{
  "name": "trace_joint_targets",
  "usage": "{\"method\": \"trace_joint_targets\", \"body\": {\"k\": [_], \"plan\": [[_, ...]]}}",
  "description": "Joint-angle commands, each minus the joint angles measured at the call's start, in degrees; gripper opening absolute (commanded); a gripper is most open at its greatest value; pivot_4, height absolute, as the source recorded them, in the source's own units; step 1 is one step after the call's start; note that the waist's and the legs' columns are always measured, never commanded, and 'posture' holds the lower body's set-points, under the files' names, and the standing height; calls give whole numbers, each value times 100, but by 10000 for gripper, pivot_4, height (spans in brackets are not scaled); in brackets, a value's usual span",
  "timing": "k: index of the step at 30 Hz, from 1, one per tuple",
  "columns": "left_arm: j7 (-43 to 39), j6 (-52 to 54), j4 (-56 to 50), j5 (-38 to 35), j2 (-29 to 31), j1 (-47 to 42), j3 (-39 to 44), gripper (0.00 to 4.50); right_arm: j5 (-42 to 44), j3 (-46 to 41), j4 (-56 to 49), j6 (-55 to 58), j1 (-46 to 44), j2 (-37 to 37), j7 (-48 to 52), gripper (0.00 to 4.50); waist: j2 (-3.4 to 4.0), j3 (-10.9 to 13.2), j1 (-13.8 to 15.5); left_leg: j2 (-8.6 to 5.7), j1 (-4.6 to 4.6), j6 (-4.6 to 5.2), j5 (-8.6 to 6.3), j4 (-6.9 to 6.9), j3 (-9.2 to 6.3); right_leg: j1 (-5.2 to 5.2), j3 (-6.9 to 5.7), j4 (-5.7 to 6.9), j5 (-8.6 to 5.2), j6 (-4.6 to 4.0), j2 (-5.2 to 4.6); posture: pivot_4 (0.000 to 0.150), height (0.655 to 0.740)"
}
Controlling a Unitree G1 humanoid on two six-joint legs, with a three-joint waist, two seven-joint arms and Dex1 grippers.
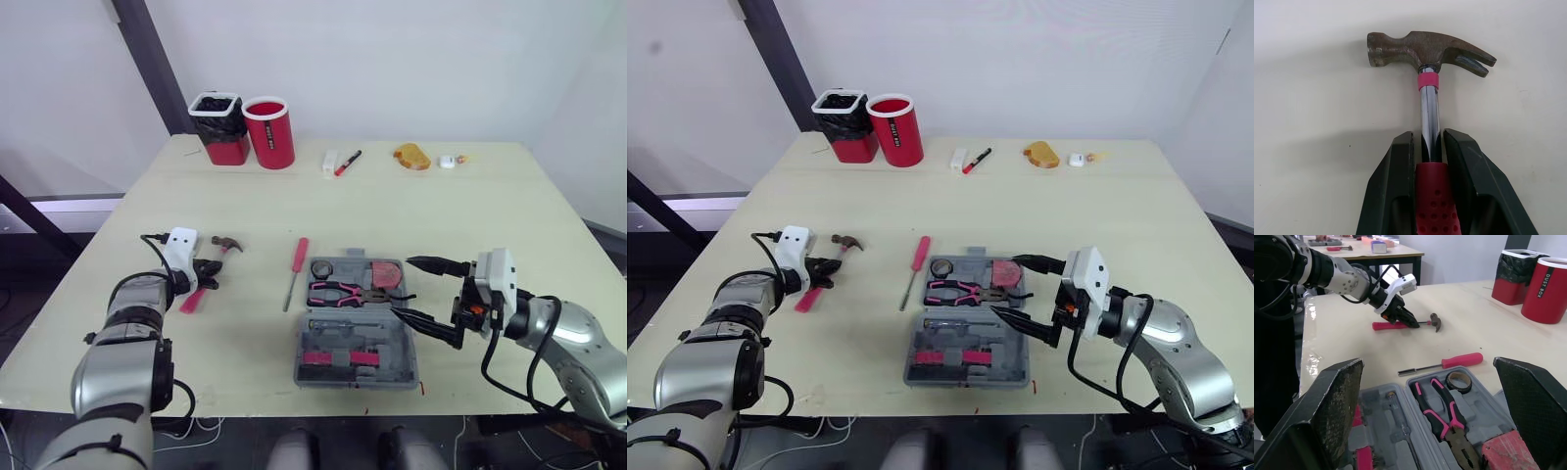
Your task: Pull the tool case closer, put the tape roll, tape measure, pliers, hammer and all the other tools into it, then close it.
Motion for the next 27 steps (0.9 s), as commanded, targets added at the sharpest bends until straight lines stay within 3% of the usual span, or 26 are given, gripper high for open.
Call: {"method": "trace_joint_targets", "body": {"k": [1,4,8,12,14,18,21,27], "plan": [[-149,-65,-216,-107,-34,243,71,4709,-3,16,-25,-159,-6,9,77,45000,0,0,-4,0,0,0,0,0,0,0,0,0,0,0,0,1500,7400],[-417,103,-1019,-325,4,793,179,4703,-6,33,67,-217,-30,5,149,45000,1,-1,-10,0,0,0,0,0,1,0,1,-1,0,0,-1,1500,7400],[-455,1094,-3518,-861,5,2269,428,4691,-9,65,206,-318,-31,15,275,45000,3,-1,-91,4,6,0,0,-1,13,-2,15,1,0,0,-3,1500,7400],[171,2606,-6617,-1487,-240,3919,896,4673,-29,138,464,-462,-125,6,517,45000,3,-1,-151,13,10,-1,-1,-4,3,-3,22,1,1,0,-19,1500,7400],[424,3056,-7460,-1621,-327,4344,1018,4667,-72,169,555,-538,-147,-19,640,45000,1,0,-140,10,9,-1,-1,-8,-10,-2,10,1,1,3,-40,1500,7400],[1026,3648,-8745,-1763,-636,5005,1249,4666,-51,225,707,-592,-226,-80,941,45000,0,0,-55,-8,12,-1,1,-1,-32,10,-8,0,4,7,-43,1500,7400],[1580,3910,-9574,-1818,-1216,5561,1319,4665,-52,326,767,-640,-257,-213,1304,45000,1,0,-27,-9,17,-1,1,3,-28,14,-4,-1,3,7,-46,1500,7400],[2013,3960,-10096,-1784,-1801,5973,1011,4663,-88,376,763,-607,-383,-272,1457,45000,0,1,-8,-16,12,-1,1,3,-45,18,-15,-2,2,5,-35,1500,7400]]}}
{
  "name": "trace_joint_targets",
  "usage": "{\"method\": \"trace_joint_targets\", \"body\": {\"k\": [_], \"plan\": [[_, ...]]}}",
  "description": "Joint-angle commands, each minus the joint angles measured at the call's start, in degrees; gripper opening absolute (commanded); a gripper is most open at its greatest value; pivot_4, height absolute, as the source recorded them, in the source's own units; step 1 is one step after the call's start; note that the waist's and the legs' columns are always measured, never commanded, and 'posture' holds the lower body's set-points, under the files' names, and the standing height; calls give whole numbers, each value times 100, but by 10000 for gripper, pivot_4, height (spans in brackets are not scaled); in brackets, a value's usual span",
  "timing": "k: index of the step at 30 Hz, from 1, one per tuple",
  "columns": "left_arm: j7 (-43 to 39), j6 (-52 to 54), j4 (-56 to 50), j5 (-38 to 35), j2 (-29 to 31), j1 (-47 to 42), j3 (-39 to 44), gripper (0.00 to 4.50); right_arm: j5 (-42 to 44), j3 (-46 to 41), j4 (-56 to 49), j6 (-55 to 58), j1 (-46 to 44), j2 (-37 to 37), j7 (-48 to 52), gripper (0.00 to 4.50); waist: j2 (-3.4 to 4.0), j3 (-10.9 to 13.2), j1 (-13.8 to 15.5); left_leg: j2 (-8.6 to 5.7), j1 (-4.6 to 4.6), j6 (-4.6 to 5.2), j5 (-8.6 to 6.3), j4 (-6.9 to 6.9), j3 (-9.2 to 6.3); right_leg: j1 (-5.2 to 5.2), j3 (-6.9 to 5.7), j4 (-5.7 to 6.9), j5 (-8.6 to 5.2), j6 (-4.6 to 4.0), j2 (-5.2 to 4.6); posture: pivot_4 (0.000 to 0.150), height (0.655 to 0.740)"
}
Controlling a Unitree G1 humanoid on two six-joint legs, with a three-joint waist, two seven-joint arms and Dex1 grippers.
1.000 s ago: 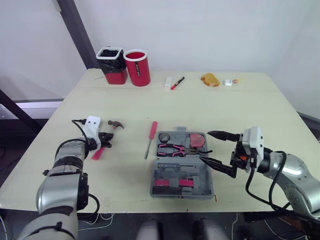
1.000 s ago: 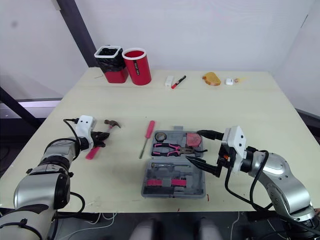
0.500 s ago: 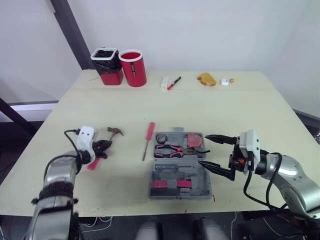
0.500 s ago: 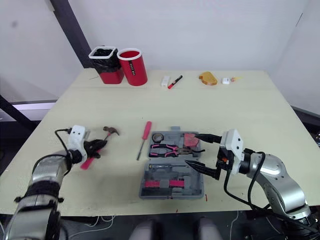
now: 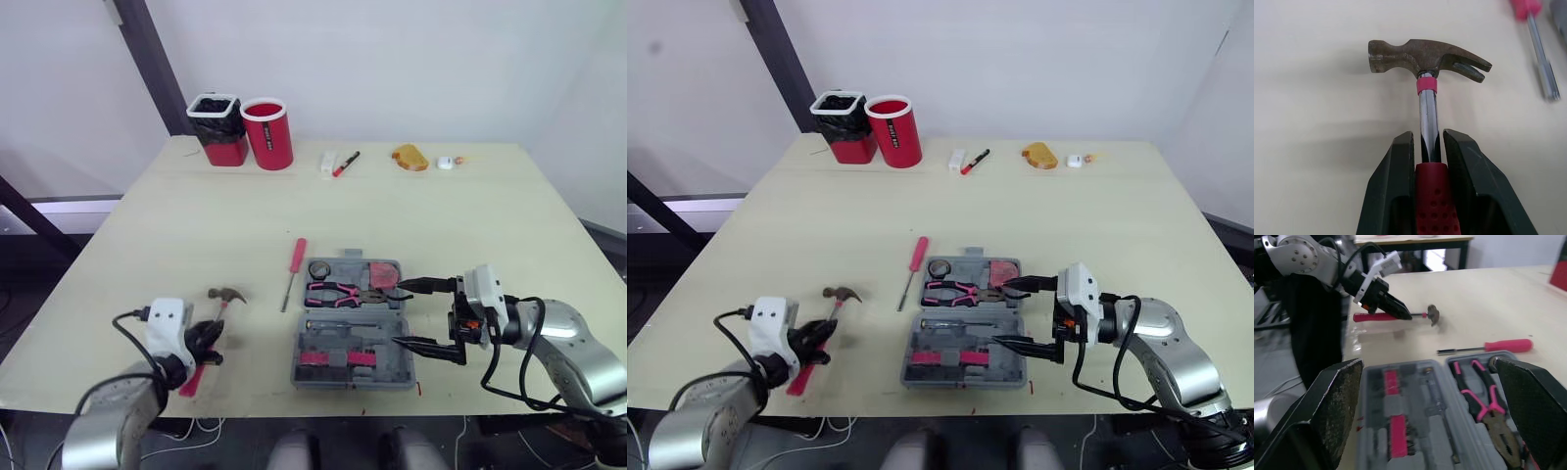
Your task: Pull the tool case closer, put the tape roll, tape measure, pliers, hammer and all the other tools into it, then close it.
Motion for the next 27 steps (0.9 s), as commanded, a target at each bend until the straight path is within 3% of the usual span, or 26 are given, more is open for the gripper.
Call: {"method": "trace_joint_targets", "body": {"k": [1,3,5,6,10,14,24,27], "plan": [[155,-216,-421,18,-125,97,-107,4663,30,-19,-116,-54,-147,-29,26,45000,1,0,-7,1,1,0,0,1,-2,0,5,0,0,0,2,1500,7400],[57,-477,-185,-11,-143,156,-2,4663,17,-7,-118,-42,-168,-25,22,45000,0,0,-15,1,2,0,0,1,-1,0,7,0,0,0,2,1500,7400],[62,-616,4,65,-60,168,58,14793,-17,17,-105,-50,-180,-46,43,45000,0,0,-23,2,2,0,0,0,-3,0,7,-1,-1,-1,7,1500,7400],[42,-654,54,88,-2,158,43,15813,-22,14,-102,-47,-184,-55,49,45000,1,0,-18,3,2,0,0,0,-3,0,7,-2,-1,-2,9,1500,7400],[-31,-981,232,197,138,28,-78,27190,-27,-24,-100,-39,-176,-62,45,45000,1,0,-15,3,1,0,0,0,-2,0,4,-1,-1,-2,9,1500,7400],[-202,-1315,529,235,181,-176,-295,43812,-80,-57,-89,-78,-123,-67,32,45000,1,0,-3,2,1,0,0,0,2,1,6,-4,-1,-2,8,1500,7400],[-301,-1548,1150,443,417,-500,-594,43812,-198,-76,-123,-160,-42,-17,-115,45000,1,1,-16,5,0,0,0,0,8,0,6,-4,-1,-2,10,1500,7400],[-265,-1573,1239,511,458,-533,-592,31923,-208,-76,-131,-197,7,-11,-139,45000,1,0,-14,4,0,0,0,0,8,0,6,-5,-1,-1,10,1500,7400]]}}
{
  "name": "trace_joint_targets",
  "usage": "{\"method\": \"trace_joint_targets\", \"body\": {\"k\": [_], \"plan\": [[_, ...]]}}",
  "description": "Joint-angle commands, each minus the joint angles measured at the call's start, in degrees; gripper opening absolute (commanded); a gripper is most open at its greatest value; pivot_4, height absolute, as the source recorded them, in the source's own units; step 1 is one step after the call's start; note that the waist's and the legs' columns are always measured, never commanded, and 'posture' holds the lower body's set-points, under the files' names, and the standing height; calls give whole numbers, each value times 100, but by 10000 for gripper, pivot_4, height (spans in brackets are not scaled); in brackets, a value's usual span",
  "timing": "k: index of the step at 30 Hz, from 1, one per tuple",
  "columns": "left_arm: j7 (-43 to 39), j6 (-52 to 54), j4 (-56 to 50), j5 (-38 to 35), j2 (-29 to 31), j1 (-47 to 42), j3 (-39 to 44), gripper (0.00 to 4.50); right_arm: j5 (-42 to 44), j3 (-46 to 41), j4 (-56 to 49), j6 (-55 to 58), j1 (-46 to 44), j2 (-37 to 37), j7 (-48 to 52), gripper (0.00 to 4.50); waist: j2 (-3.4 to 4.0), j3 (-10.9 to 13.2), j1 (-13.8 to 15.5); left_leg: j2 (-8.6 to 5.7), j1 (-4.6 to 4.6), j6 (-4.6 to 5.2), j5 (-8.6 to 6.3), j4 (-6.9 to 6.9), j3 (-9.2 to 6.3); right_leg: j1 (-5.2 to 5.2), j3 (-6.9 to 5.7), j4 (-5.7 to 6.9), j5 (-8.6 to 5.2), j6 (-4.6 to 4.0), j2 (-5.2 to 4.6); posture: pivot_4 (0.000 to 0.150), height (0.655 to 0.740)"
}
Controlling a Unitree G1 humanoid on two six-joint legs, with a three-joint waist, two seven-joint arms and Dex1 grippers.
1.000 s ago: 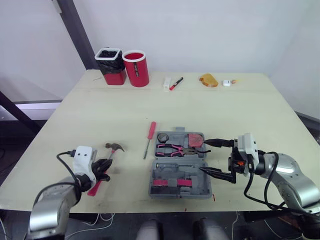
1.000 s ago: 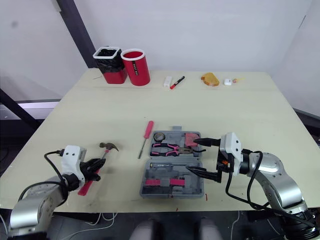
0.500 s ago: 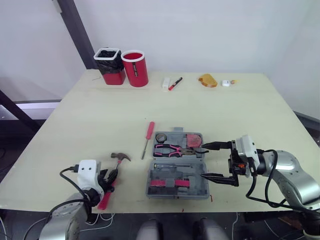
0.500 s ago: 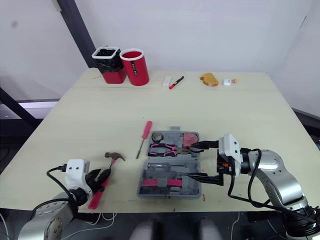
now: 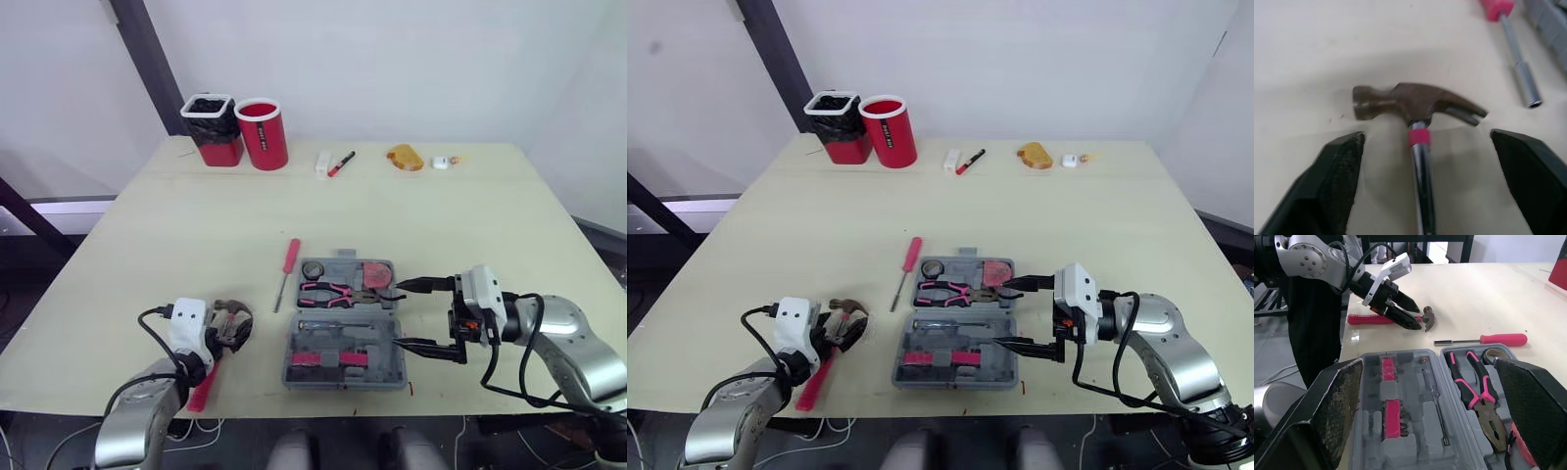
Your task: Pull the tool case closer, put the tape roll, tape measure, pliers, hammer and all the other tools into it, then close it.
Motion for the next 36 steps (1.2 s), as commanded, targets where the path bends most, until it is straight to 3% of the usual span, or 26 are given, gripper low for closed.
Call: {"method": "trace_joint_targets", "body": {"k": [1,2,4,15,22,30,36], "plan": [[37,-125,-9,95,85,-67,2,29496,23,-86,-132,-120,50,-6,-46,45000,0,0,2,0,-1,0,0,0,-1,0,0,0,0,0,0,1500,7400],[41,-131,8,124,104,-74,-9,23940,26,-87,-140,-127,68,-9,-55,45000,0,0,2,0,-1,0,0,0,-1,0,0,0,0,0,-1,1500,7400],[17,-152,50,161,133,-105,-35,22435,26,-88,-154,-130,95,-18,-68,45000,0,0,2,0,-1,0,0,0,-1,0,0,0,0,0,-1,1500,7400],[-22,-303,310,162,163,-263,-93,22435,79,-85,-282,-24,80,-46,-141,45000,0,0,4,0,-1,0,0,0,-3,0,0,1,0,0,-1,1500,7400],[-23,-422,397,189,163,-311,-97,1205,130,-115,-228,-26,66,7,-179,45000,0,0,5,0,-1,0,0,0,-3,0,0,0,0,0,-1,1500,7400],[-401,-630,550,137,459,-428,-8,736,143,-135,-162,-75,100,27,-235,45000,0,0,4,0,-1,0,0,0,-1,0,-3,0,0,0,-1,1500,7400],[-1693,-788,384,-364,1019,-446,-42,603,283,-264,-163,-51,158,-4,-215,45000,0,1,3,1,-5,0,0,0,2,-1,-5,-3,0,0,-2,1500,7400]]}}
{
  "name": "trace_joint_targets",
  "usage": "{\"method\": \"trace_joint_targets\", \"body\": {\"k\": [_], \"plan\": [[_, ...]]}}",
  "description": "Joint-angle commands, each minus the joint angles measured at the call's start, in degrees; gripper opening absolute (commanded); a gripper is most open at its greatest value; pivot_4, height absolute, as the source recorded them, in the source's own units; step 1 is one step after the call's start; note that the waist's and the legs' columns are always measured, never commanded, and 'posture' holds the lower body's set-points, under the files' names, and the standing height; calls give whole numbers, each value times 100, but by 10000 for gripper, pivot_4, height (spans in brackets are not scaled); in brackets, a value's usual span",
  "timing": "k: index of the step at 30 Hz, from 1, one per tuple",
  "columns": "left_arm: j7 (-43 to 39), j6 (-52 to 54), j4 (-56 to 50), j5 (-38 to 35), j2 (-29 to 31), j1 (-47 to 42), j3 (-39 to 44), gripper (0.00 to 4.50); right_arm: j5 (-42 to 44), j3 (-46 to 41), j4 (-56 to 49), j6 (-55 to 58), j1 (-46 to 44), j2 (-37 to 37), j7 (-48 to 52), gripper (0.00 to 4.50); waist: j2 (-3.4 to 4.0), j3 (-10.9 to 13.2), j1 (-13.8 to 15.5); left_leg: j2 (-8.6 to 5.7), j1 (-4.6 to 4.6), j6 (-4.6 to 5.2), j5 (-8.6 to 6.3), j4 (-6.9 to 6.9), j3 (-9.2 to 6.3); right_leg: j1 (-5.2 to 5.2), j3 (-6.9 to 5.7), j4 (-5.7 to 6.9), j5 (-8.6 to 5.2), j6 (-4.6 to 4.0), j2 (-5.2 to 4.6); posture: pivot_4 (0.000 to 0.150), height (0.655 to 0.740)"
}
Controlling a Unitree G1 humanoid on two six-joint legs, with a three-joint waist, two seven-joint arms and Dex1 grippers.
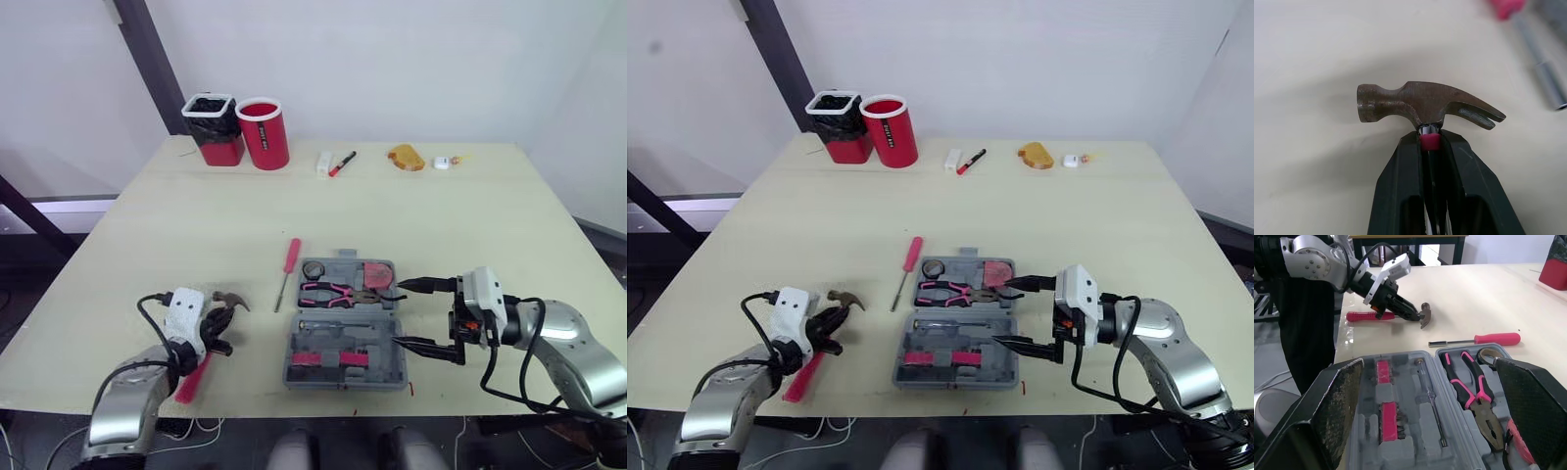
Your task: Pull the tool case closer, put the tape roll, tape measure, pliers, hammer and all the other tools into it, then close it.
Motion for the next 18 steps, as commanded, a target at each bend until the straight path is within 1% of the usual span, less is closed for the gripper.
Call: {"method": "trace_joint_targets", "body": {"k": [1,6,9,14,18], "plan": [[-829,-175,-312,-321,468,-18,74,603,179,-257,-74,-59,52,-52,40,45000,-1,1,-2,0,-2,0,0,0,4,0,-3,-1,0,0,0,1500,7400],[-1756,-250,-379,-504,1155,-211,-25,603,187,-344,28,-135,129,-134,132,45000,3,3,-2,2,-2,0,0,-2,15,-2,-3,-2,-1,-1,1,1500,7400],[-2303,-339,-580,-281,1571,-607,-533,603,182,-418,125,-231,225,-145,160,45000,3,5,22,2,-1,0,0,-2,18,-2,-2,-1,-1,-1,0,1500,7400],[-2711,-241,-822,-213,1759,-1180,-1151,603,148,-559,277,-442,409,-178,275,45000,5,6,25,0,-5,0,0,-2,23,-1,1,-12,0,1,1,1500,7400],[-2979,-86,-946,-128,1698,-1825,-1784,603,141,-778,374,-665,686,-311,406,45000,7,8,27,0,-8,0,0,-2,20,-1,0,-12,0,1,6,1500,7400]]}}
